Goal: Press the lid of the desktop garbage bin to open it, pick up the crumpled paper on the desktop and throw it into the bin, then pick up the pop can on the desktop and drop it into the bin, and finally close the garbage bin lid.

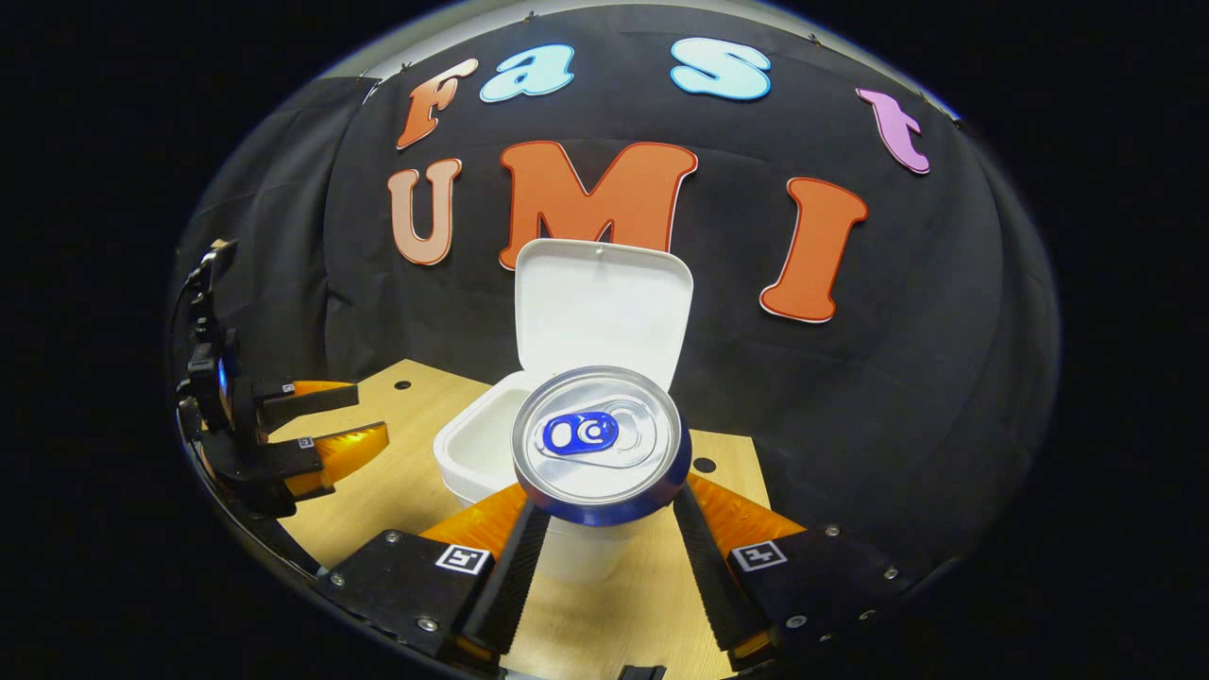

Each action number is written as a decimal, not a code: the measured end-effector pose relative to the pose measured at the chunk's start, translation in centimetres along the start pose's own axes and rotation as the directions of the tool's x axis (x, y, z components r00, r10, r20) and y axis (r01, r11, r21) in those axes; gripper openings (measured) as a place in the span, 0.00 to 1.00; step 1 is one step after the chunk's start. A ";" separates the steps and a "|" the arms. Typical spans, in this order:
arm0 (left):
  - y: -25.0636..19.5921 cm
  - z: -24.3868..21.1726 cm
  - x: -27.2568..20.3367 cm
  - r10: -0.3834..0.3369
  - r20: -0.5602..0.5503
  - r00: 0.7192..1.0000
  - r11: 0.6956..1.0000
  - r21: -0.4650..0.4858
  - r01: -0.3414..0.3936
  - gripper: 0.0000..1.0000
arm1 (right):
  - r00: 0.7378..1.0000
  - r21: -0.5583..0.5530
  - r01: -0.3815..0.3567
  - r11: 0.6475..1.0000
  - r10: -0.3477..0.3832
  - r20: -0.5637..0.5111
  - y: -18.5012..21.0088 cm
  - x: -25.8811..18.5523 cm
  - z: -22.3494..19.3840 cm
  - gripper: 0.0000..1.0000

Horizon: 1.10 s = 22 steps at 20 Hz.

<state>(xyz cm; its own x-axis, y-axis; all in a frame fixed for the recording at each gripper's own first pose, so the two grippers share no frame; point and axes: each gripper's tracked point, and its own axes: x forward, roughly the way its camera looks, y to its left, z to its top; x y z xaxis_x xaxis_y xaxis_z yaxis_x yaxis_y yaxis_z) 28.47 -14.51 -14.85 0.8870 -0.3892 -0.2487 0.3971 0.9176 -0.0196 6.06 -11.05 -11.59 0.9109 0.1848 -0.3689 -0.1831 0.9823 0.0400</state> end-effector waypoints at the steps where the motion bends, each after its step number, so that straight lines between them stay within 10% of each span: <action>1: 0.6 -0.1 -0.4 0.021 -0.001 1.000 1.000 -0.001 -0.021 0.97 | 1.000 -0.003 -0.005 1.000 0.005 0.003 0.1 0.6 0.4 0.78; 10: 6.4 -1.4 -3.5 0.198 -0.029 0.980 0.980 0.014 -0.198 0.97 | 0.998 -0.034 -0.049 0.998 0.047 -0.045 0.9 4.7 -0.7 0.78; 22: 6.1 -2.4 -3.1 0.216 -0.058 0.975 0.976 0.009 -0.216 0.97 | 0.992 -0.009 -0.051 0.999 0.049 -0.119 0.4 6.3 -3.6 0.81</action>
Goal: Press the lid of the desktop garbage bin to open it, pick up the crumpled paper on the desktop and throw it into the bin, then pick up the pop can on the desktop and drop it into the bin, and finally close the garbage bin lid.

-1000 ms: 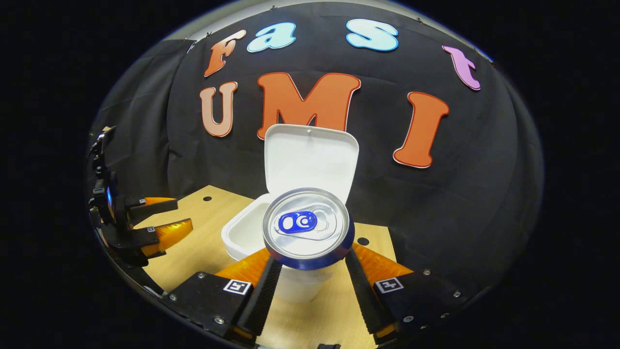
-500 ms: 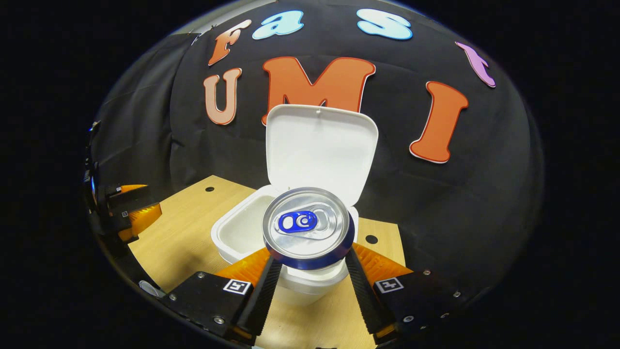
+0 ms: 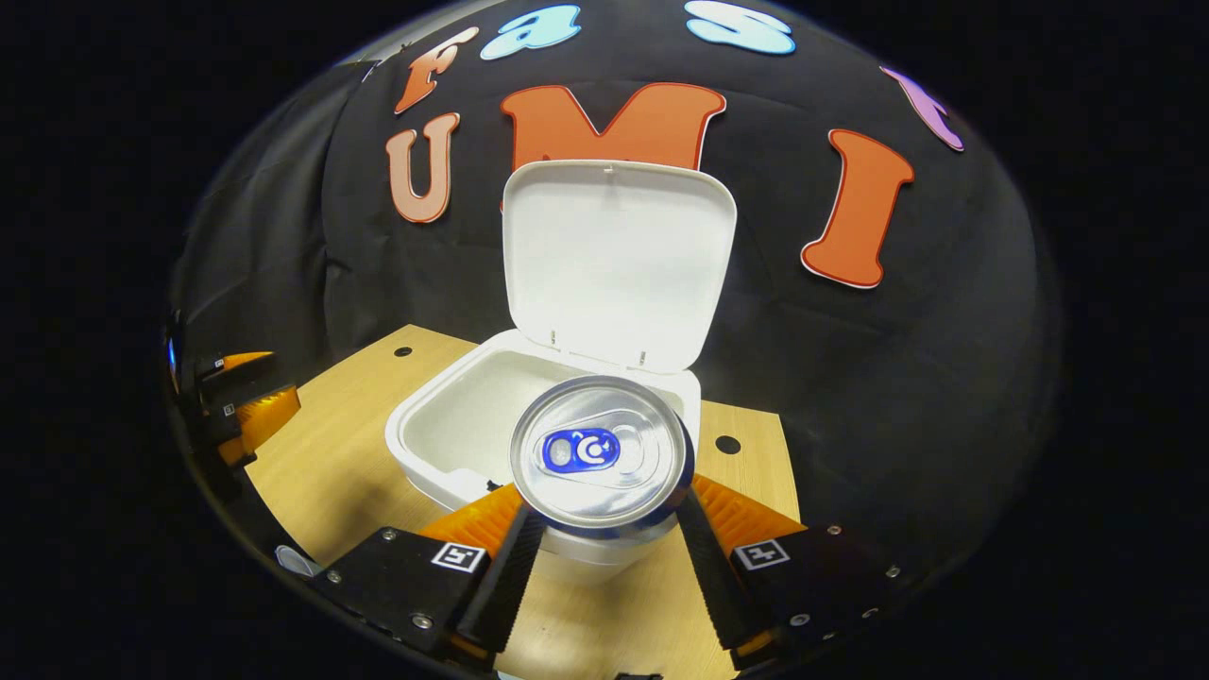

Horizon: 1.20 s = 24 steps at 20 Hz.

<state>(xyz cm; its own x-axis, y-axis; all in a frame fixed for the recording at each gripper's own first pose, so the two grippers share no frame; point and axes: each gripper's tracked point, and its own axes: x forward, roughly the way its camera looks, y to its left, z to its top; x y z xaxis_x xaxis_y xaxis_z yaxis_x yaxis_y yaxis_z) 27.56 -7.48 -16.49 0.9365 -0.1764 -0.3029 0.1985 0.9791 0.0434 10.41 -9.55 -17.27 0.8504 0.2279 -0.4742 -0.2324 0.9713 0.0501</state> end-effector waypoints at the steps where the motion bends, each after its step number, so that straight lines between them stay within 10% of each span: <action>1: 0.0 0.0 0.0 -0.001 0.001 1.000 1.000 -0.001 0.001 0.97 | 1.000 0.002 0.000 1.000 0.000 0.002 0.0 0.1 0.1 0.81; 24: 6.9 -1.5 -1.7 0.110 -0.014 0.994 0.992 -0.067 -0.111 0.97 | 0.962 -0.095 0.033 0.995 -0.006 0.272 0.7 0.5 17.5 0.82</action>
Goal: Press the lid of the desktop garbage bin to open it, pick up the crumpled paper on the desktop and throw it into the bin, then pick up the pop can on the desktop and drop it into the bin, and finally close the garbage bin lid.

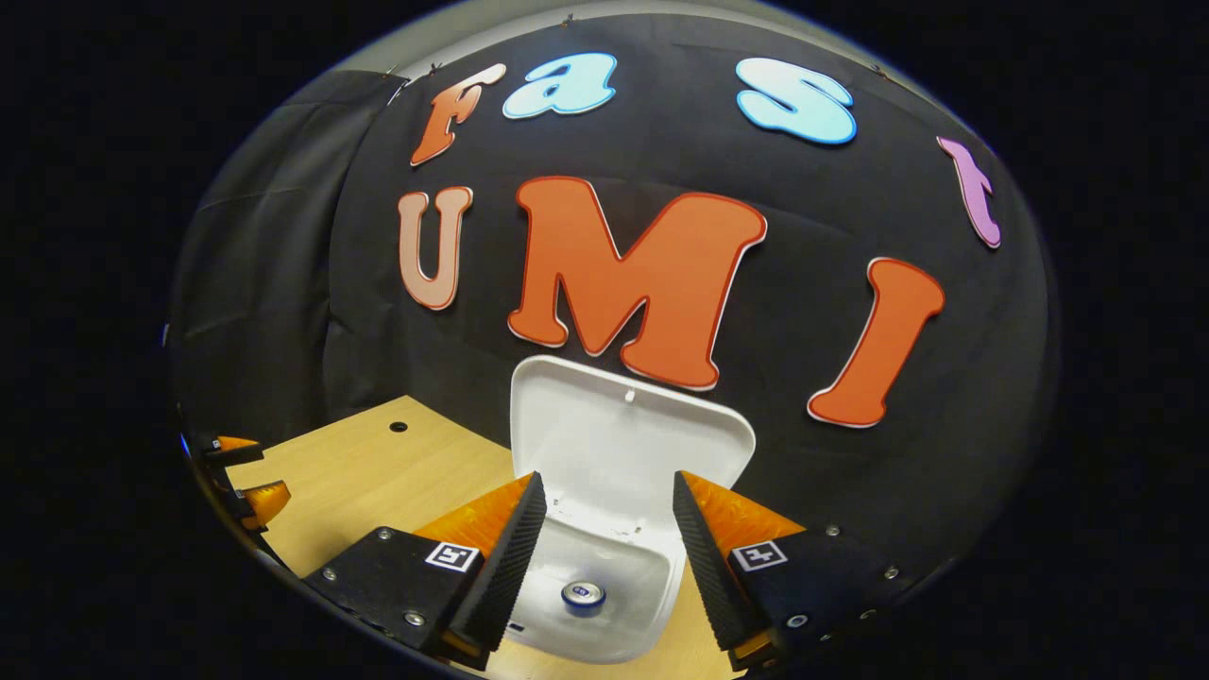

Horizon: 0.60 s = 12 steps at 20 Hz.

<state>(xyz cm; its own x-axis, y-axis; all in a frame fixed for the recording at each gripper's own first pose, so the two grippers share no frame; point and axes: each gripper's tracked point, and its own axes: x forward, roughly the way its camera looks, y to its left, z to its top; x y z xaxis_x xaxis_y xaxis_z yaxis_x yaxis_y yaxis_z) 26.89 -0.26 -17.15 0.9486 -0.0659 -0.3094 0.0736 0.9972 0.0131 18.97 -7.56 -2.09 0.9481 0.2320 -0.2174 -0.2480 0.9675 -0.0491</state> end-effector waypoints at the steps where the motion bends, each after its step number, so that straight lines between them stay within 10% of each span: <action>1: 0.6 0.0 0.0 0.011 0.001 1.000 1.000 -0.003 -0.011 0.97 | 1.000 -0.004 0.006 1.000 -0.006 0.018 -0.2 0.4 1.3 0.82; 12: 6.4 -1.6 -1.2 0.117 -0.026 0.993 0.989 -0.082 -0.119 0.97 | 0.986 -0.018 0.162 0.987 -0.161 0.038 -3.3 6.7 6.3 0.82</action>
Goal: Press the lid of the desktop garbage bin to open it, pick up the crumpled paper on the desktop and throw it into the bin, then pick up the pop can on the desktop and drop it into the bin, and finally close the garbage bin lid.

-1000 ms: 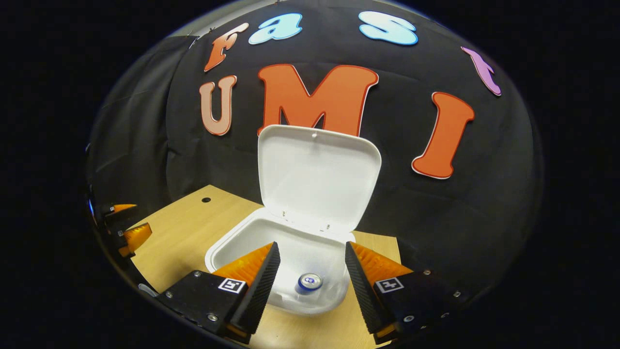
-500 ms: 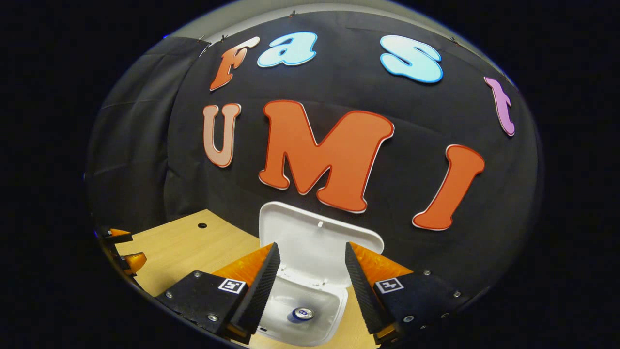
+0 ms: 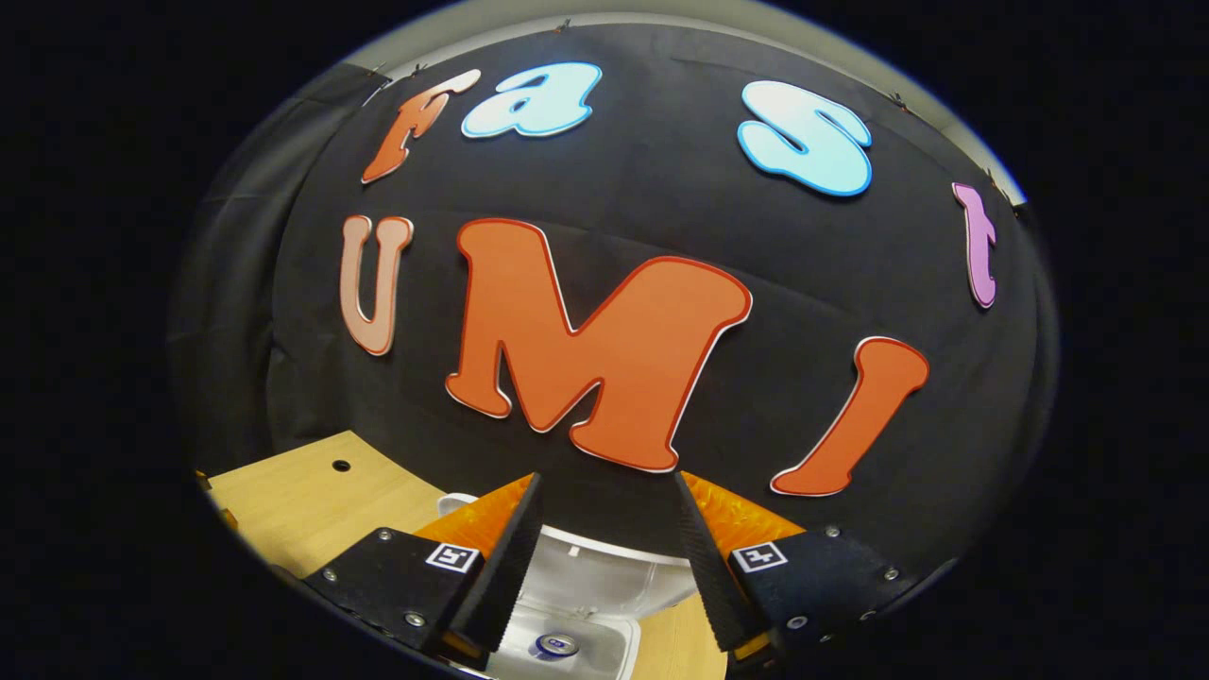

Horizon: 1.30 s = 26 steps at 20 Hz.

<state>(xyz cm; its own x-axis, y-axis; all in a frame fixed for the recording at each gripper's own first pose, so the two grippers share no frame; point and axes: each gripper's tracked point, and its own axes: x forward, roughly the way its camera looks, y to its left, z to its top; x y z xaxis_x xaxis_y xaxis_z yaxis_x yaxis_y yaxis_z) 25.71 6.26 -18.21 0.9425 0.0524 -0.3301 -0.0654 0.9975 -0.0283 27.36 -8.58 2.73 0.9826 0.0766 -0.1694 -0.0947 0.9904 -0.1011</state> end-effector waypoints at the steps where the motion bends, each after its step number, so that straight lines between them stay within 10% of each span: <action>1: 0.4 0.0 0.0 0.005 0.002 1.000 1.000 -0.004 -0.005 0.97 | 1.000 0.022 -0.003 1.000 0.004 -0.031 0.4 0.4 -0.7 0.82; 26: -0.4 0.0 0.4 -0.158 -0.057 0.986 0.985 0.066 0.162 0.97 | 0.926 0.179 -0.061 0.982 0.123 -0.357 8.5 -10.4 -17.0 0.82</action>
<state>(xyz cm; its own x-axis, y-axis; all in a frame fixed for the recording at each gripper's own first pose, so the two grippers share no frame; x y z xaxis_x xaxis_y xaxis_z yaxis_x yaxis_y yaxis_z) 26.14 5.89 -18.36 0.9209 -0.1086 -0.3744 0.1096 0.9938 -0.0189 13.58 -2.88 -13.06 0.8411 0.1511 -0.5194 -0.1242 0.9885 0.0864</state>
